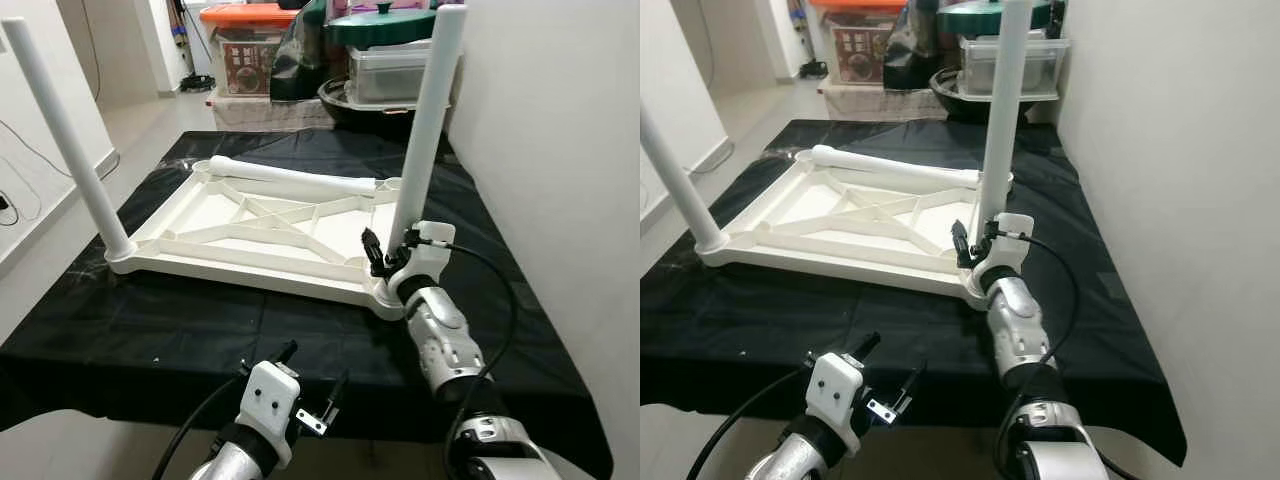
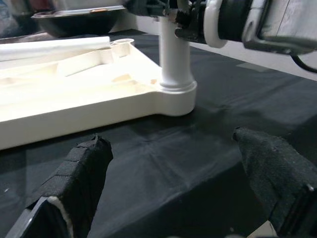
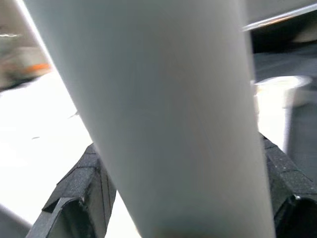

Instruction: Building children table

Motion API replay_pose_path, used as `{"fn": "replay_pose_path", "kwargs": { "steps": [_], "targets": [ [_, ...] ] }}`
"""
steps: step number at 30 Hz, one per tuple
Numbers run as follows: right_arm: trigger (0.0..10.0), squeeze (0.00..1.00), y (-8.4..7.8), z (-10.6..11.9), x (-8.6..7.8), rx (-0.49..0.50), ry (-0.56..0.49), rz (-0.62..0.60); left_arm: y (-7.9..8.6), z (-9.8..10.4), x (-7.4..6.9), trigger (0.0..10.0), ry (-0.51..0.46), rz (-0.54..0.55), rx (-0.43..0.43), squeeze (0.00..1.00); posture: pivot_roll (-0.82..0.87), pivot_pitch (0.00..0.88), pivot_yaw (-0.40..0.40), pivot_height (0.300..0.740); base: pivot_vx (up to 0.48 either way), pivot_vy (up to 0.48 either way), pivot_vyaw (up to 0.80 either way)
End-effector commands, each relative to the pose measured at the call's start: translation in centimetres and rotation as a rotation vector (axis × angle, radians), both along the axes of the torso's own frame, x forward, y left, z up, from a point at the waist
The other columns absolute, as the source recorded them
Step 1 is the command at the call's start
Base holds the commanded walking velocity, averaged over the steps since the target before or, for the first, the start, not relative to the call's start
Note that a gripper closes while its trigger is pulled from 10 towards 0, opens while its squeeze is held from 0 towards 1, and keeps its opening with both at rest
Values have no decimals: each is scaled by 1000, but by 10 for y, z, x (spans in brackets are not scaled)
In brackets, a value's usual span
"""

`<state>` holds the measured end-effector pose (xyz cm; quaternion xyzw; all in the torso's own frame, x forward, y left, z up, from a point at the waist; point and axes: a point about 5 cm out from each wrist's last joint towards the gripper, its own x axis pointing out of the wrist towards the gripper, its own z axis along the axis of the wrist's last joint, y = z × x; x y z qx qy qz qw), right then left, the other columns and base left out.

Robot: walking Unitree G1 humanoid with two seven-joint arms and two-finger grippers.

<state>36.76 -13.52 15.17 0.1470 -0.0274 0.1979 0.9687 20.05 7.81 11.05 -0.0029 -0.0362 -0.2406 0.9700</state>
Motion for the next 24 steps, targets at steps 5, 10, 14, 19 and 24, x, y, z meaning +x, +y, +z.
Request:
{"fn": "replay_pose_path", "kwargs": {
  "steps": [5, 10, 14, 19, 24],
  "targets": [
    [10000, 0, 18, -1, -16, -6, 28, 547, 0, -3, 1, 10000, 17, 1, 3, 0, -1, 0, -4, 740, 0, 0, 0],
    [10000, 0, 14, 3, -24, -8, 25, 736, 0, -3, 1, 10000, 16, 1, 3, 0, -1, 0, -4, 740, 0, 0, 0],
    [10000, 0, 13, 7, -32, -17, 15, 906, 0, -3, 1, 10000, 15, 2, 3, 0, 5, 0, -6, 740, 0, 0, 0],
    [10000, 0, 22, 17, -40, -1, -26, 1098, 0, -2, 1, 10000, 15, 1, 3, 0, 5, 0, -6, 740, 0, 0, 0],
    [0, 0, 32, 16, -46, -5, -22, 1206, 0, -3, 1, 10000, 16, 0, 3, 0, 5, 0, -6, 740, 0, 0, 0]
  ]
}}
